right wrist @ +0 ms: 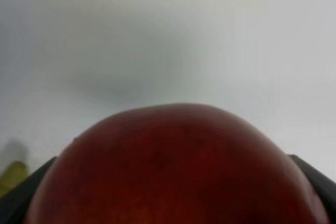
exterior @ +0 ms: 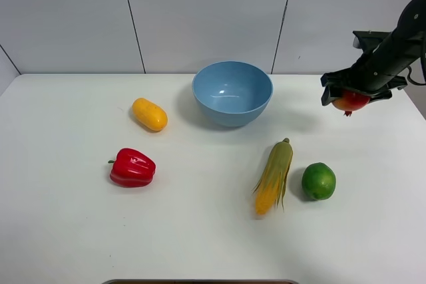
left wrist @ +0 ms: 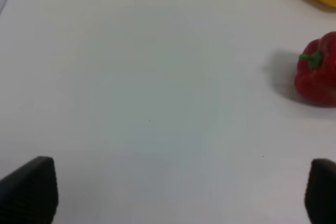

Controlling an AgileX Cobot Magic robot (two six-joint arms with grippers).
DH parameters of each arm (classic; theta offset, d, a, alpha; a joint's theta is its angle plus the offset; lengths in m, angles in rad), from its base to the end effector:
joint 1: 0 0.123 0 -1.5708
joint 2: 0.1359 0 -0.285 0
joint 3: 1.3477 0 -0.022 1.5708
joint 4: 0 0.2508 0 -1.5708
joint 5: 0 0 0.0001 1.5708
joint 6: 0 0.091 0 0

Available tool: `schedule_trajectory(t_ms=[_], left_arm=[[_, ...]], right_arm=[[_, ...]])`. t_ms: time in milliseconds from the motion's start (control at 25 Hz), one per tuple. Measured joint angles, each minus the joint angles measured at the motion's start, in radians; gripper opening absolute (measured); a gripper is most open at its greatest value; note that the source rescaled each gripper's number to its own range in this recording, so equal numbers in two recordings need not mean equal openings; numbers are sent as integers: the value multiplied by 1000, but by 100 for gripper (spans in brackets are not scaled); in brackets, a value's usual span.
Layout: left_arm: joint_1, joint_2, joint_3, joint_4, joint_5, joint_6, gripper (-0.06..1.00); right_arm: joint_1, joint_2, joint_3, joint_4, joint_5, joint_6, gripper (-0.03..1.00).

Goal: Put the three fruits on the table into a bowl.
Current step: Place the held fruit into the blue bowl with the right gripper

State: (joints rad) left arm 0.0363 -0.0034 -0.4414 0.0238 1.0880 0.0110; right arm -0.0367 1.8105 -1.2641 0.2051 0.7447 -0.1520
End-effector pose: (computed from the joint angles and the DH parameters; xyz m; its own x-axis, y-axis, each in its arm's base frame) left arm -0.0004 0.0019 0.2587 -0.5284 0.0029 -0.8490 -0.0425 0.9986 0.0298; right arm 0.3725 -0.0011 0.2129 -0.9290 0.0339 -0.3686 -0.0147 0.9916 0.1282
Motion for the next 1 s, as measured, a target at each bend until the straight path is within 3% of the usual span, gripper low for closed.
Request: schedule_trajectory(t_ms=[200, 600, 1000], left_arm=[[0, 0, 0, 0, 0, 0, 83], [0, 0, 0, 0, 0, 0, 83], [0, 0, 0, 0, 0, 0, 82]], right_arm=[[80, -28, -21, 75, -14, -84, 25], [296, 19, -184, 89, -100, -108, 25], [362, 250, -376, 96, -115, -108, 25]])
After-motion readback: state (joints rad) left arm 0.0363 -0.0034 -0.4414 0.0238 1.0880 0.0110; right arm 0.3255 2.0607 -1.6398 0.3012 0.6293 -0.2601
